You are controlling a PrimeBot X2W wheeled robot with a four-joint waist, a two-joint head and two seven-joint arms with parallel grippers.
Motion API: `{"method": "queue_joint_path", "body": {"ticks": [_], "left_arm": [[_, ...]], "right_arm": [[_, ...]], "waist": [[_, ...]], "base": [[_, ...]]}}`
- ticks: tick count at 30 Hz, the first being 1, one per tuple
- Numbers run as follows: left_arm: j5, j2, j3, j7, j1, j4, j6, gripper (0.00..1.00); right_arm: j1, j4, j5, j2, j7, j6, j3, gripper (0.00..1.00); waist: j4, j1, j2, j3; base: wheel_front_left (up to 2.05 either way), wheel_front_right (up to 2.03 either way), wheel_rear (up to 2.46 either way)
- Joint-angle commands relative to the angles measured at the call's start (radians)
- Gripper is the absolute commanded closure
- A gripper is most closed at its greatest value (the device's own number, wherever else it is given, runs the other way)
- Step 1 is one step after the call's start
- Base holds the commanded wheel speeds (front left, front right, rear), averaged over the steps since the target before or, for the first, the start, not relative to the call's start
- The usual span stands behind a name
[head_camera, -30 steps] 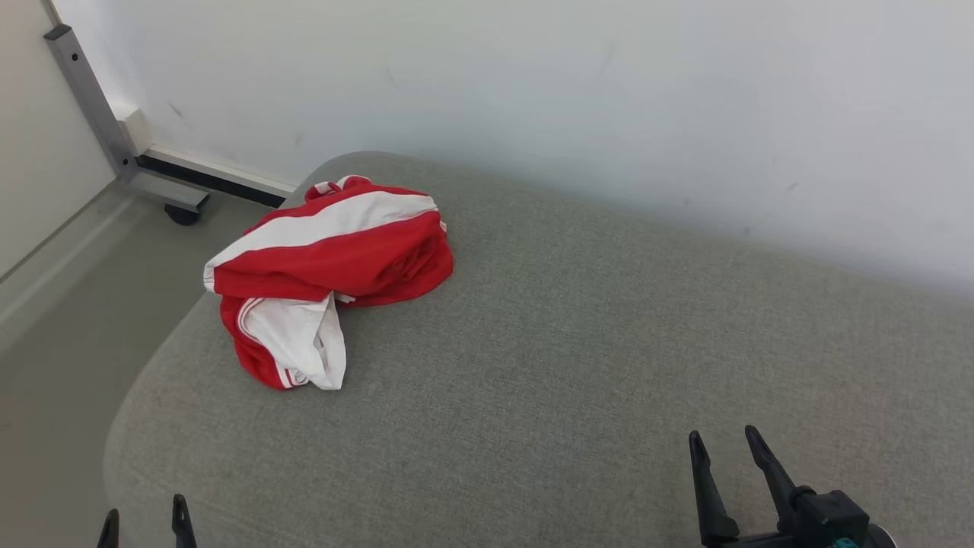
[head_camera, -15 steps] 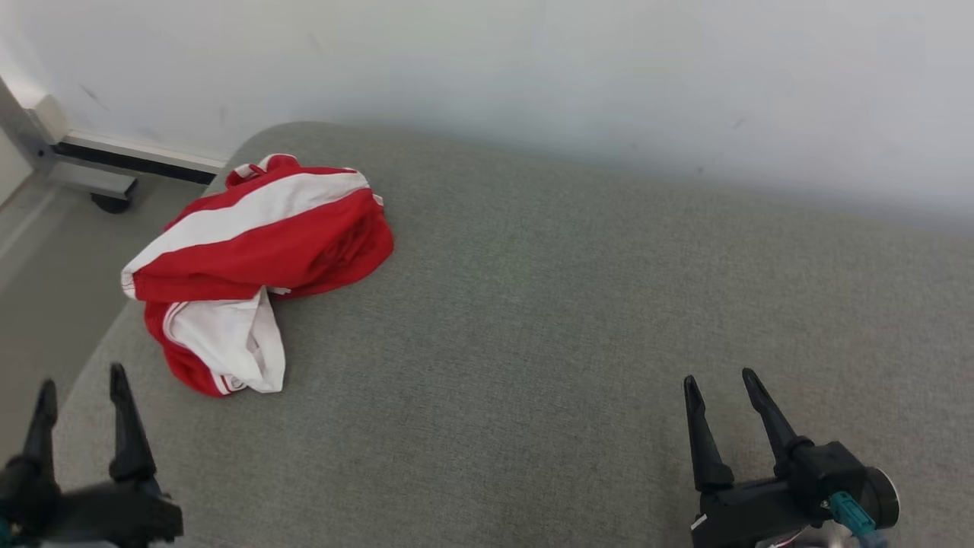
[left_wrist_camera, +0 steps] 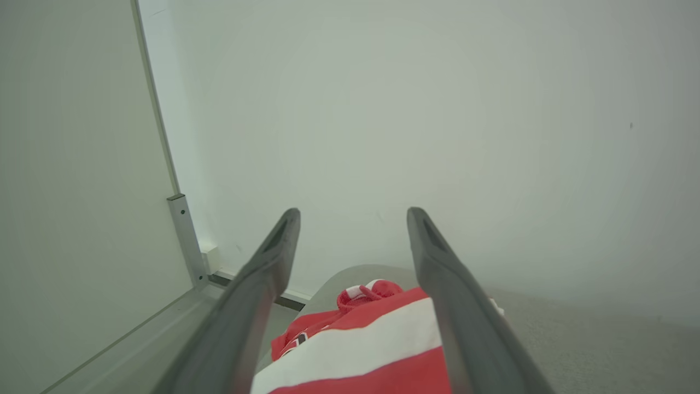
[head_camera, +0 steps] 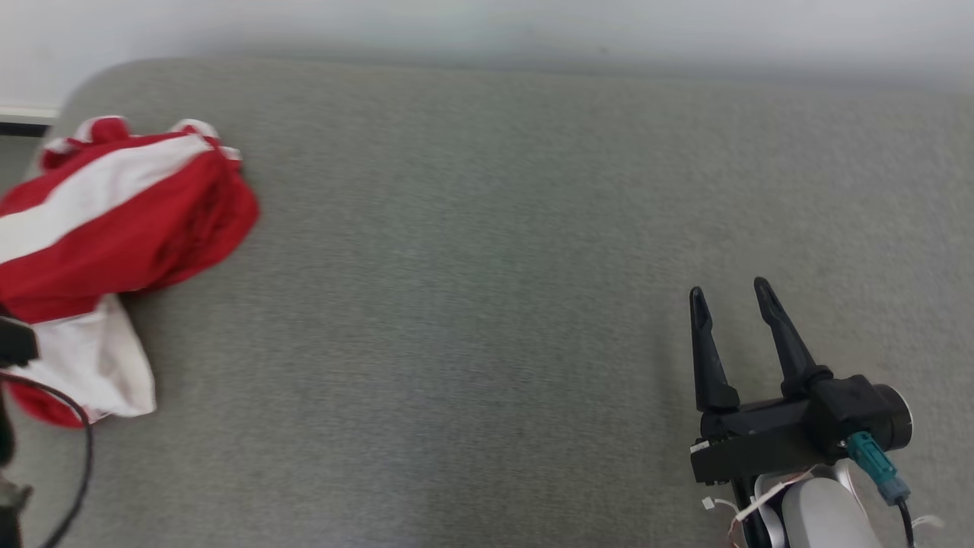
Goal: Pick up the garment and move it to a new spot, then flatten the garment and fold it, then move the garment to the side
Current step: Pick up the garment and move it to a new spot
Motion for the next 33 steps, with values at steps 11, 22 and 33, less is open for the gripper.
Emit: {"method": "queue_joint_path", "body": {"ticks": [11,22,33], "left_arm": [[-0.037,0.134,-0.028,0.159,-0.189,0.192,-0.011,0.0],[-0.054,0.191,-0.056,0.4,-0.225,0.448,0.001,0.0],[-0.069,0.187,-0.068,0.325,-0.269,0.491,0.004,1.0]], "right_arm": [[-0.031,-0.053,0.023,0.002,-0.001,-0.002,-0.009,0.0],[-0.028,-0.059,0.035,0.002,0.0,-0.002,-0.006,0.0],[-0.015,-0.052,0.024,0.001,0.0,-0.002,-0.008,0.0]], "waist": [[-0.203,-0.0003,-0.0001,0.179],[-0.216,-0.0003,-0.0001,0.172],[-0.19,-0.0003,-0.0001,0.129]], "base": [[0.0,0.0,0.0],[0.0,0.0,0.0],[0.0,0.0,0.0]]}}
